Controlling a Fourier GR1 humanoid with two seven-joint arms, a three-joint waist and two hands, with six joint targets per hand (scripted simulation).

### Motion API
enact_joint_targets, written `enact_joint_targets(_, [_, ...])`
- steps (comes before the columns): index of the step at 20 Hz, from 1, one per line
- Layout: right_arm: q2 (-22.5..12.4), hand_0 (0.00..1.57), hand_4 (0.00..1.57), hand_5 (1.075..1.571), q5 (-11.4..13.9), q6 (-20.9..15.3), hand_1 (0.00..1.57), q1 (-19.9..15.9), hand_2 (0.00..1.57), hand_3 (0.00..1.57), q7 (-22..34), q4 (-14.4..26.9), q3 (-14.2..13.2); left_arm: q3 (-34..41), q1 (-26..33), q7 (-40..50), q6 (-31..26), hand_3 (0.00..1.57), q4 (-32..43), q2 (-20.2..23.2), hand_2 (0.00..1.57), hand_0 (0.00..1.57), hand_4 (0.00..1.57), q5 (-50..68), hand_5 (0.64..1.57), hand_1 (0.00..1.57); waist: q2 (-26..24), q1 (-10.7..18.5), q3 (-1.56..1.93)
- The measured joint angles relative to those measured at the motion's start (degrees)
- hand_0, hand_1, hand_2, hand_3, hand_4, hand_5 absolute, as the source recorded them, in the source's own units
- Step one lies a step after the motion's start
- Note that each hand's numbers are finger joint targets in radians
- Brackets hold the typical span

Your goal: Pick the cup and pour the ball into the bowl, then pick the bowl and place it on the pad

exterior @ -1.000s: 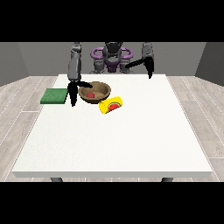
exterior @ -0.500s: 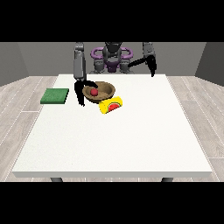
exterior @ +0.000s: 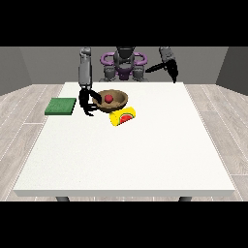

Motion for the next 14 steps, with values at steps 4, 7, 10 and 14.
enact_joint_targets(4, [0.55, 1.57, 1.03, 1.554, 1.48, -3.00, 1.57, -1.49, 1.57, 1.57, 7.17, 0.63, 1.80, 1.95, 1.24, 0.02, -0.52, 0.00, 1.70, 0.86, 0.00, 0.00, 0.00, 1.42, 1.570, 0.00, -2.54, -1.50, 0.69])
enact_joint_targets(7, [0.76, 1.57, 1.05, 1.553, 2.39, -3.59, 1.57, -2.87, 1.57, 1.57, 12.35, -0.70, 3.44, 4.34, 2.62, -2.54, -0.79, 0.00, 4.60, 2.53, 0.00, 0.00, 0.00, 2.53, 1.571, 0.00, -3.86, -3.92, 0.91])
enact_joint_targets(10, [-0.49, 1.57, 1.05, 1.553, 1.64, -2.77, 1.57, -4.92, 1.57, 1.57, 17.69, -2.23, 3.34, 5.64, 3.71, -4.09, -0.83, 0.00, 6.60, 3.58, 0.00, 0.00, 0.00, 2.97, 1.570, 0.00, -5.03, -5.49, 1.02])
enact_joint_targets(14, [-4.79, 1.57, 1.06, 1.565, 0.30, 0.38, 1.57, -5.55, 1.57, 1.57, 21.52, -3.07, 2.05, 5.75, 4.42, -4.03, -0.68, 0.00, 6.51, 3.82, 0.00, 0.00, 0.00, 3.03, 1.570, 0.00, -5.66, -6.06, 1.08])
